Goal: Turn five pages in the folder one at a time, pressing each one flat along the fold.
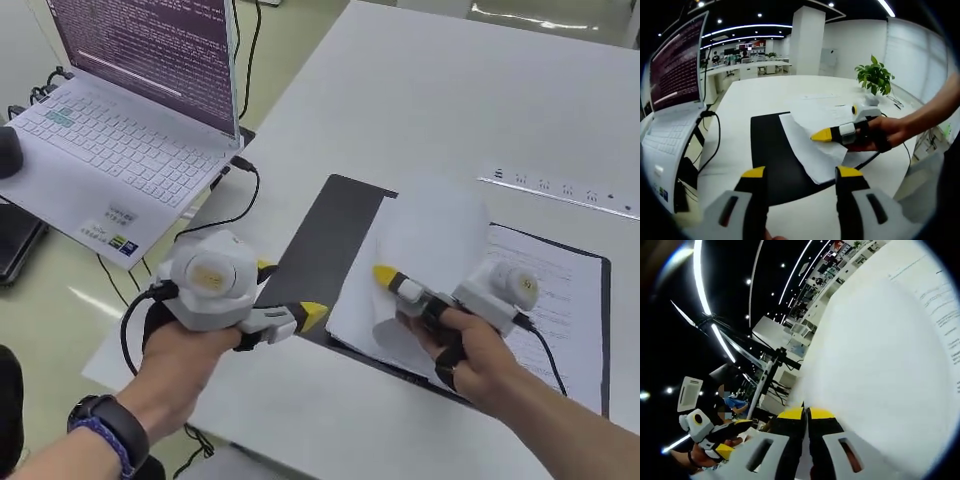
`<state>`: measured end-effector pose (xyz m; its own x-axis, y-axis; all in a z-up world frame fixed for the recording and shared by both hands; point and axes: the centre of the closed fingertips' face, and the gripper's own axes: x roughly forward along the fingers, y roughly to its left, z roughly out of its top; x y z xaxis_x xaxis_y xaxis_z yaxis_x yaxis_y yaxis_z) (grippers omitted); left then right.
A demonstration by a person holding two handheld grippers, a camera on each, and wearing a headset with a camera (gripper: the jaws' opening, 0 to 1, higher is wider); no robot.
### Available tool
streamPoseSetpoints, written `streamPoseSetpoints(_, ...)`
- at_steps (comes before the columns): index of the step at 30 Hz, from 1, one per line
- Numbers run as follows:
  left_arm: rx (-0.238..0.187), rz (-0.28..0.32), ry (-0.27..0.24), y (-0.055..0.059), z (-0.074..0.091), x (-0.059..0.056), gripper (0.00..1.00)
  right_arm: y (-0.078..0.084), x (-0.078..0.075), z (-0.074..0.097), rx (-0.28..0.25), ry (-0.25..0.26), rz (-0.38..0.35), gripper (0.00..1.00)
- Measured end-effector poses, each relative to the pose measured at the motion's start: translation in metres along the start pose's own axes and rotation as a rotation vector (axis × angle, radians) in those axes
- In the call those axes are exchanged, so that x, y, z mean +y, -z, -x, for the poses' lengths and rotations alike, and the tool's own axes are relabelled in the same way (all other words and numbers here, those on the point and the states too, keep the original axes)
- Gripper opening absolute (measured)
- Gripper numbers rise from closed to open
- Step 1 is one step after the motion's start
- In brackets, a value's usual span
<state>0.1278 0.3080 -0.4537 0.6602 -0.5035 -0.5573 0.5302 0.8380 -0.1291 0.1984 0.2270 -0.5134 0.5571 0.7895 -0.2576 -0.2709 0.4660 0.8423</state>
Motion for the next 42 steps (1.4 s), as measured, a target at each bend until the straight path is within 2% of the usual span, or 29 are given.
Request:
streamPoseSetpoints(4, 0.012, 0.000, 0.002, 0.004, -0.001, 0.000, 0.53, 0.010, -0.011, -0.007, 0.025, 0.021, -0.015, 0.03)
streamPoseSetpoints(10, 0.021, 0.014, 0.005, 0.008, -0.005, 0.001, 0.52, 0.016, -0.021, -0.014, 0.050, 0.043, -0.018, 0.20)
streamPoseSetpoints(16, 0.020, 0.030, 0.023, 0.009, -0.013, -0.004, 0.51, 0.014, -0.015, -0.012, 0.043, 0.019, -0.026, 0.32)
streamPoseSetpoints(19, 0.019, 0.052, 0.049, 0.010, -0.020, -0.010, 0.47, 0.011, -0.008, -0.008, 0.039, -0.003, -0.024, 0.34)
streamPoseSetpoints(23, 0.010, 0.074, 0.095, 0.007, -0.036, -0.023, 0.40, 0.001, -0.004, 0.002, 0.022, -0.031, -0.013, 0.35)
streamPoseSetpoints(28, 0.006, 0.075, 0.133, 0.005, -0.055, -0.035, 0.25, -0.014, -0.009, 0.020, 0.006, -0.030, 0.038, 0.32)
streamPoseSetpoints(30, 0.014, 0.067, 0.142, 0.006, -0.062, -0.039, 0.22, -0.019, -0.012, 0.030, 0.003, -0.023, 0.064, 0.31)
streamPoseSetpoints(34, 0.037, 0.067, 0.153, 0.013, -0.075, -0.043, 0.15, -0.026, -0.018, 0.049, 0.006, 0.001, 0.116, 0.28)
streamPoseSetpoints(39, 0.067, 0.070, 0.162, 0.025, -0.086, -0.045, 0.11, -0.039, -0.030, 0.071, -0.016, 0.029, 0.132, 0.26)
streamPoseSetpoints(42, 0.082, 0.072, 0.159, 0.031, -0.089, -0.044, 0.08, -0.043, -0.026, 0.082, -0.031, 0.038, 0.141, 0.25)
